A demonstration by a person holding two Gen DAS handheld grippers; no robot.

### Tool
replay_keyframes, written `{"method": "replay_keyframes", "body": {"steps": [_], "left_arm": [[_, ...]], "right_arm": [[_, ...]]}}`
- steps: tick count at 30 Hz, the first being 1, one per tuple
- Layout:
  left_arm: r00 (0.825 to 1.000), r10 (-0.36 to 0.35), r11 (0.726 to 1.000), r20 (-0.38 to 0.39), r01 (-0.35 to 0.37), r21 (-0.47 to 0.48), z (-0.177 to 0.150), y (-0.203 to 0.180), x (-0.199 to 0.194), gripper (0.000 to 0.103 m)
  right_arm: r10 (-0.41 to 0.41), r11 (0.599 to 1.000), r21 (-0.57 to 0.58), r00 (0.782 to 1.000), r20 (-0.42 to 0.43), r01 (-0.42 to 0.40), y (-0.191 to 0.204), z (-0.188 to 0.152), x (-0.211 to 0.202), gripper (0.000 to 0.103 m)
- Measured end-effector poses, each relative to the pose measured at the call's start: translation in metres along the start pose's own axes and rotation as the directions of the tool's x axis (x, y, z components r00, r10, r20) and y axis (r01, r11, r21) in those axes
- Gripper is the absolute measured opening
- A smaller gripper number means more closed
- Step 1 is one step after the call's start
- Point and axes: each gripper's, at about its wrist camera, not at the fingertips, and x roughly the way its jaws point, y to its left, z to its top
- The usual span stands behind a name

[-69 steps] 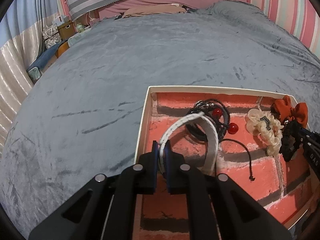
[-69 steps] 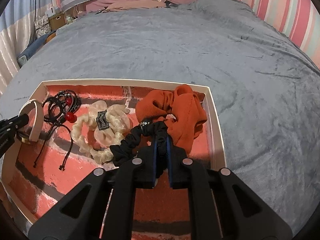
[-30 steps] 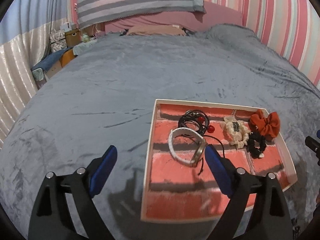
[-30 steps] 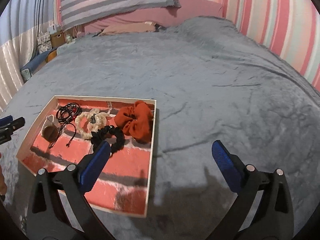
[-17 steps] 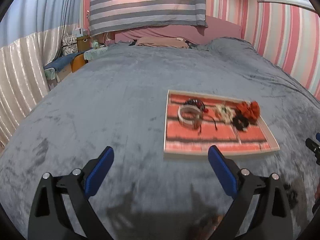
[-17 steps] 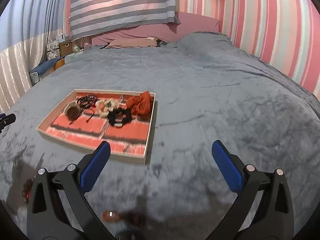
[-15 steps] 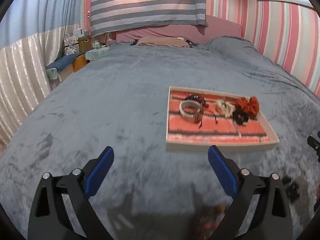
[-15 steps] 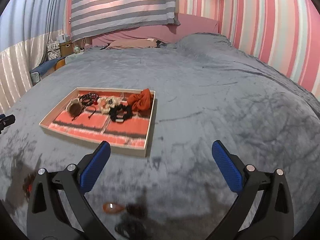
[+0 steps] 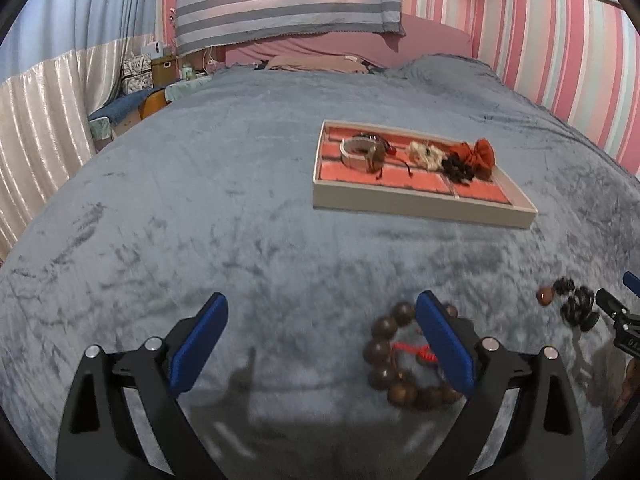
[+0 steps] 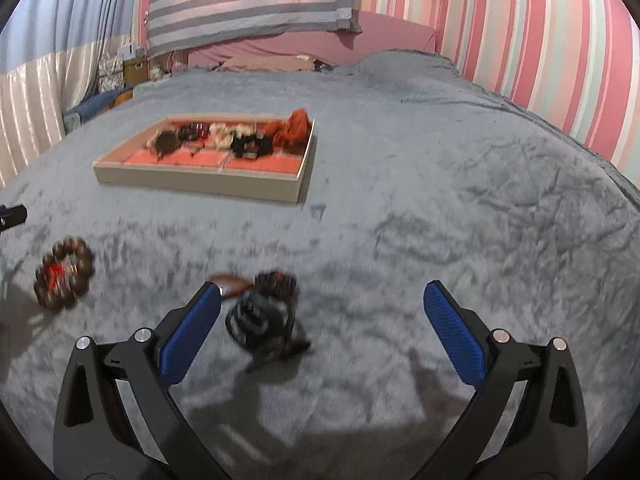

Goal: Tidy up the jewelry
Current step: 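Move both tools back over the wooden bead bracelet and black holder, then grasp wooden bead bracelet with left tool while right tool grasps black holder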

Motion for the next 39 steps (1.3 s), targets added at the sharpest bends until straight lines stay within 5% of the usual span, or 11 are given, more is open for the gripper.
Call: {"method": "replay_keyframes", "body": {"steps": [18,25,39], "left_arm": [[0.997,-0.054,0.997,-0.062,0.057,0.048,-0.009,-0.006,0.025,0.091],[0.991,-0.077,0.991,-0.113,0.089,0.100,-0.004,-0.017,0.047,0.066],[0.974,-0.128,0.980,-0.188,0.153,0.127,-0.009,-0.025,0.065,0.057]], "right_arm": [[0.026,1.000,0.015,0.998,-0.055,-0.025,0.006,-0.006,0.023,0.098],[0.044,0.998,0.037,0.995,-0.085,-0.041,0.007,-0.006,0.034,0.098],[0.064,0.997,0.042,0.992,-0.111,-0.059,0.006,-0.007,0.042,0.087]]}}
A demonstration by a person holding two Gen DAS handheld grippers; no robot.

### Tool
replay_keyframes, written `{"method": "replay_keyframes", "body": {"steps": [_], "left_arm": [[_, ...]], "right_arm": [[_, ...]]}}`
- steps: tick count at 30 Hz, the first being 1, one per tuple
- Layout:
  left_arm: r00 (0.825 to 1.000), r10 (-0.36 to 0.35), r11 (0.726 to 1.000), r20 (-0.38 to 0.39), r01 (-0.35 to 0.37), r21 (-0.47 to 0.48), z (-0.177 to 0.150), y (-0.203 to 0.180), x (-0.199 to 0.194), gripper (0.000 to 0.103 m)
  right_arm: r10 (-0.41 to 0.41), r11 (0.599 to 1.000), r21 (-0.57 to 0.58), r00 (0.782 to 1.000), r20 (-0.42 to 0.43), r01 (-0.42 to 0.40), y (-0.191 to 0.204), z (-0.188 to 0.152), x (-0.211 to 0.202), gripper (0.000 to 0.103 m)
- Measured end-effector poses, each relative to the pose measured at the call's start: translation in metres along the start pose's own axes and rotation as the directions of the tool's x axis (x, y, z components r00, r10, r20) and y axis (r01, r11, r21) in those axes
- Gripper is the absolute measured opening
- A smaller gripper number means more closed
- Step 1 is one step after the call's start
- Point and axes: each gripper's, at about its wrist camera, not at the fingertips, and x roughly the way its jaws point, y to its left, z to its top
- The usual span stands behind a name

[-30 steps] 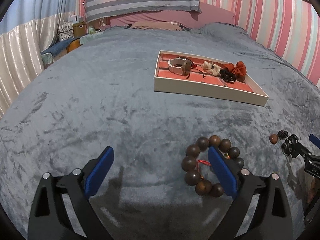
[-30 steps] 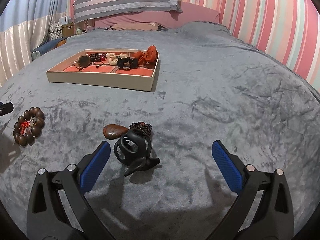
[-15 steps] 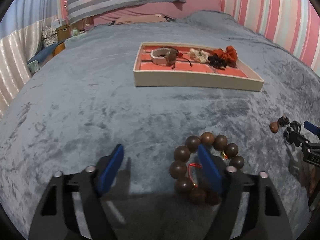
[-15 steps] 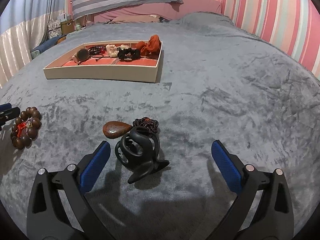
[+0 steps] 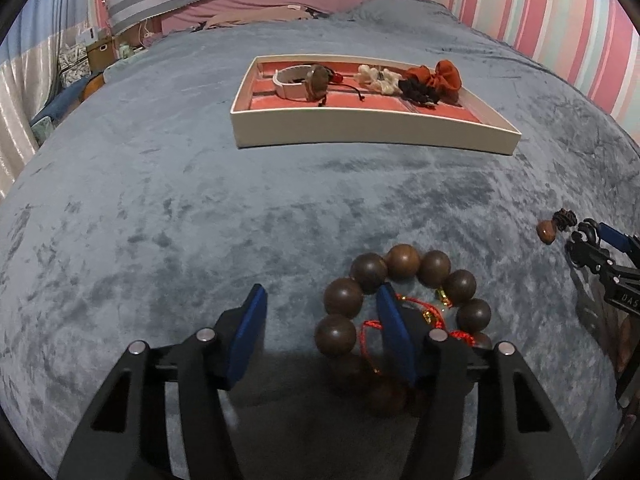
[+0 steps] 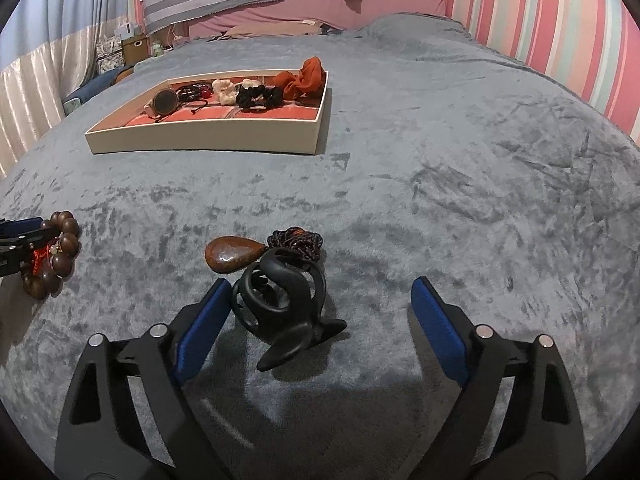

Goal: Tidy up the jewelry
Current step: 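Grasp wooden bead bracelet with left tool while right tool grasps black holder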

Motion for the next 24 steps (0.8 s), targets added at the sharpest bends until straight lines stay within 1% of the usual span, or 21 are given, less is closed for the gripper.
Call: {"method": "replay_keyframes", "body": {"steps": [2,4,7,9,12,14,18,21,22,24], "left_arm": [[1.000,-0.006,1.000,0.000,0.006,0.000,0.000,0.000,0.000,0.055],[1.000,-0.021,1.000,0.002,0.021,0.001,0.000,-0.001,0.000,0.050],[0.999,-0.032,0.999,0.002,0.032,0.022,-0.001,-0.006,0.000,0.035],[1.000,-0.029,0.999,0.004,0.029,0.038,-0.002,-0.011,0.000,0.030],[0.999,-0.034,0.999,0.003,0.034,0.038,-0.003,-0.011,0.000,0.027],[0.999,-0.044,0.999,0.002,0.044,0.029,-0.003,-0.009,0.000,0.025],[0.999,-0.039,0.999,0.007,0.039,0.029,-0.004,-0.009,-0.001,0.020],[0.999,-0.037,0.999,0.011,0.036,0.032,-0.005,-0.010,-0.002,0.020],[0.999,-0.036,0.999,0.013,0.036,0.032,-0.005,-0.009,-0.002,0.020],[0.999,-0.033,0.999,0.018,0.033,0.032,-0.006,-0.010,-0.003,0.020]], "right_arm": [[0.004,1.000,-0.003,1.000,0.000,-0.004,0.001,0.000,0.000,0.084],[0.006,1.000,-0.008,1.000,0.001,-0.006,0.001,-0.001,0.000,0.082],[0.010,1.000,-0.016,1.000,-0.004,-0.010,0.003,-0.001,0.001,0.076],[0.019,1.000,-0.021,1.000,-0.009,-0.019,0.005,-0.001,0.002,0.071],[0.029,0.999,-0.032,0.999,-0.016,-0.030,0.008,-0.001,0.004,0.062],[0.040,0.998,-0.037,0.999,-0.024,-0.041,0.009,-0.002,0.005,0.055],[0.050,0.998,-0.033,0.998,-0.026,-0.051,0.009,-0.002,0.006,0.054],[0.048,0.998,-0.033,0.999,-0.020,-0.048,0.008,-0.002,0.005,0.052],[0.047,0.998,-0.034,0.999,-0.016,-0.048,0.008,-0.002,0.004,0.048],[0.045,0.998,-0.035,0.999,-0.009,-0.045,0.009,-0.001,0.003,0.049]]}}
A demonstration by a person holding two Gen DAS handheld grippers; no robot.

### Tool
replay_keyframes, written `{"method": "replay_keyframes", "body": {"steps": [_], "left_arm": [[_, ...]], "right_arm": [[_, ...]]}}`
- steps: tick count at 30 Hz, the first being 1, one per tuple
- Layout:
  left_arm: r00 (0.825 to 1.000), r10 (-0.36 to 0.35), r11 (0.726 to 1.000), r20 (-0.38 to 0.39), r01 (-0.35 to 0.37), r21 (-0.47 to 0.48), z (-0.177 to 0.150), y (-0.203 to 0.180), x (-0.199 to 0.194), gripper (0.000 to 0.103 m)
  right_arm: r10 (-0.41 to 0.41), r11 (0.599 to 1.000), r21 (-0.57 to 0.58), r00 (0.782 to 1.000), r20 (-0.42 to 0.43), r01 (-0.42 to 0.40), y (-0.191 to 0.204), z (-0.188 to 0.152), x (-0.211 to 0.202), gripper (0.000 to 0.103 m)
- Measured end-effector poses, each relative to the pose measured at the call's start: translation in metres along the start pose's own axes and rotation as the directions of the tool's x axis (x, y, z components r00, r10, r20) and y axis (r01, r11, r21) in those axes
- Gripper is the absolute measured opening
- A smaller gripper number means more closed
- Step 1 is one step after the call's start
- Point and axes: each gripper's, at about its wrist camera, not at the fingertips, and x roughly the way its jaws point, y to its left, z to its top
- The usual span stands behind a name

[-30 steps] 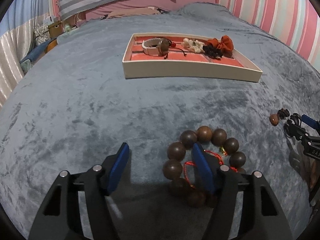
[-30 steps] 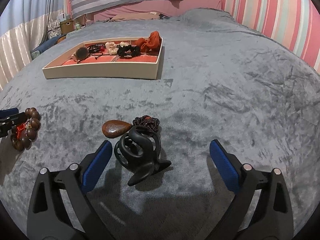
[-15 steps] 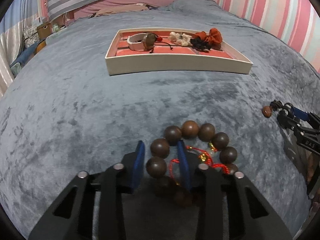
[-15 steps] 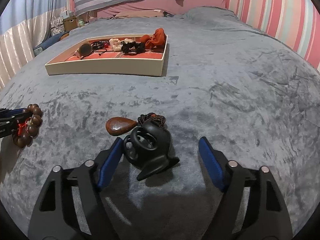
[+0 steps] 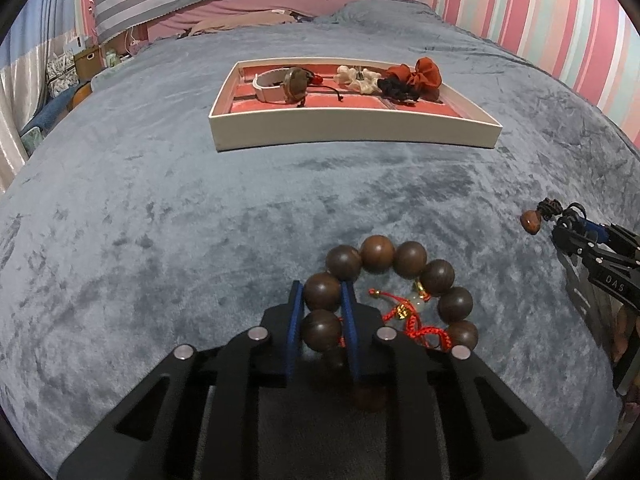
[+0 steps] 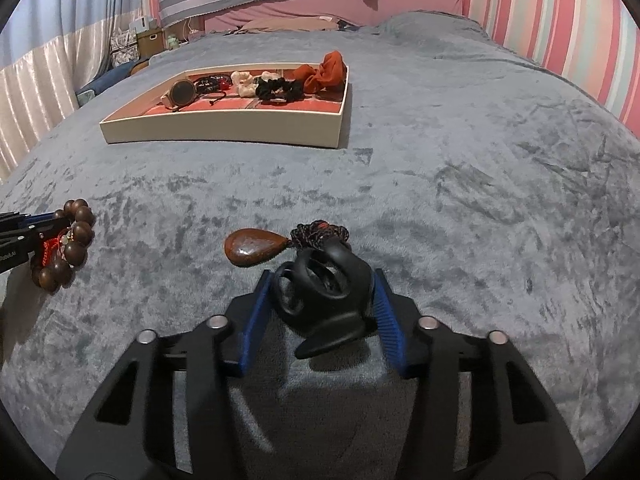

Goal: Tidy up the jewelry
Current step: 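Grasp wooden bead bracelet with left tool while right tool grasps black holder, then carry bead bracelet and black holder into the tray and open both tools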

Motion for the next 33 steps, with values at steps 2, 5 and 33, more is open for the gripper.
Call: {"method": "replay_keyframes", "body": {"steps": [2,5,33], "left_arm": [[1.000,0.004,1.000,0.003,-0.004,0.003,-0.001,-0.001,-0.001,0.020],[1.000,0.009,1.000,0.008,-0.009,0.006,-0.001,-0.002,-0.002,0.020],[0.958,-0.034,0.991,0.284,-0.005,0.136,0.006,-0.047,-0.078,0.019]], "right_arm": [[0.001,1.000,0.001,1.000,0.002,-0.001,-0.001,0.000,0.000,0.048],[0.006,1.000,0.009,1.000,0.011,-0.006,-0.002,0.000,-0.003,0.048],[0.014,1.000,0.016,0.988,0.156,-0.017,0.005,0.020,-0.046,0.048]]}}
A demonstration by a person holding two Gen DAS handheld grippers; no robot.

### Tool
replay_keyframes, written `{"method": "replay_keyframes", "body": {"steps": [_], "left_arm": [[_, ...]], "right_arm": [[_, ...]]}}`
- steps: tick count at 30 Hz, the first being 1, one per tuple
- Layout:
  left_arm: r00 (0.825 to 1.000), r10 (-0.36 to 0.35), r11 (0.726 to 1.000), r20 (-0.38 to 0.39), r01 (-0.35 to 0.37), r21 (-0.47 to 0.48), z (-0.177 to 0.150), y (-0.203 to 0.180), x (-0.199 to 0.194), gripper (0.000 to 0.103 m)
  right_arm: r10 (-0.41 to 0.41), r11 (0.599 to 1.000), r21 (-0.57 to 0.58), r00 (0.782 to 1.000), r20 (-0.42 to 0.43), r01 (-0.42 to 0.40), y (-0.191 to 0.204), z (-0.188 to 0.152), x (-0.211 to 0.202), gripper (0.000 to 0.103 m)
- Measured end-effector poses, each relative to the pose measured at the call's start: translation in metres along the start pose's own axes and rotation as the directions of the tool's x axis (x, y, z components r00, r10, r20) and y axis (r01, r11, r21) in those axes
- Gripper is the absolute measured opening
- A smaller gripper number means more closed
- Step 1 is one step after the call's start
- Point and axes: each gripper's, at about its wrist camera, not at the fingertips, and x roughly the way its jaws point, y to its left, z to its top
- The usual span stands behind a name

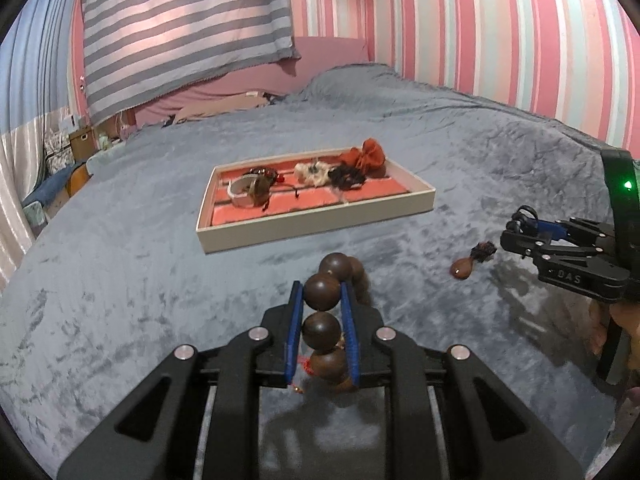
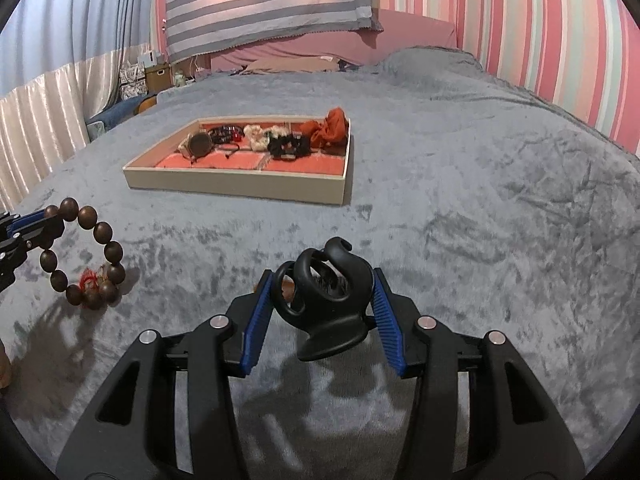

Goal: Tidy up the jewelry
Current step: 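Carry bead bracelet and black holder into the tray and open both tools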

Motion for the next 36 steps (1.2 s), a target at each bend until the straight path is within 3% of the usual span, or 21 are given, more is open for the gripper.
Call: {"method": "replay_keyframes", "body": {"steps": [10,18,28,36], "left_arm": [[0.998,0.001,1.000,0.068,-0.002,0.010,0.046,0.006,-0.009,0.019],[0.997,0.019,1.000,0.076,-0.018,-0.013,0.090,0.020,0.011,0.019],[0.999,0.003,0.998,0.049,0.000,-0.061,0.128,0.041,0.074,0.019],[0.999,0.005,0.992,-0.053,-0.011,-0.129,0.128,0.075,0.149,0.019]], "right_arm": [[0.017,1.000,-0.009,0.999,0.051,-0.016,0.010,0.050,-0.002,0.048],[0.031,0.999,-0.021,0.997,0.072,-0.030,0.025,0.092,0.019,0.048],[-0.006,1.000,-0.008,0.999,0.045,0.007,0.031,0.140,0.089,0.048],[-0.038,0.999,0.028,0.999,-0.037,0.039,0.024,0.147,0.154,0.048]]}}
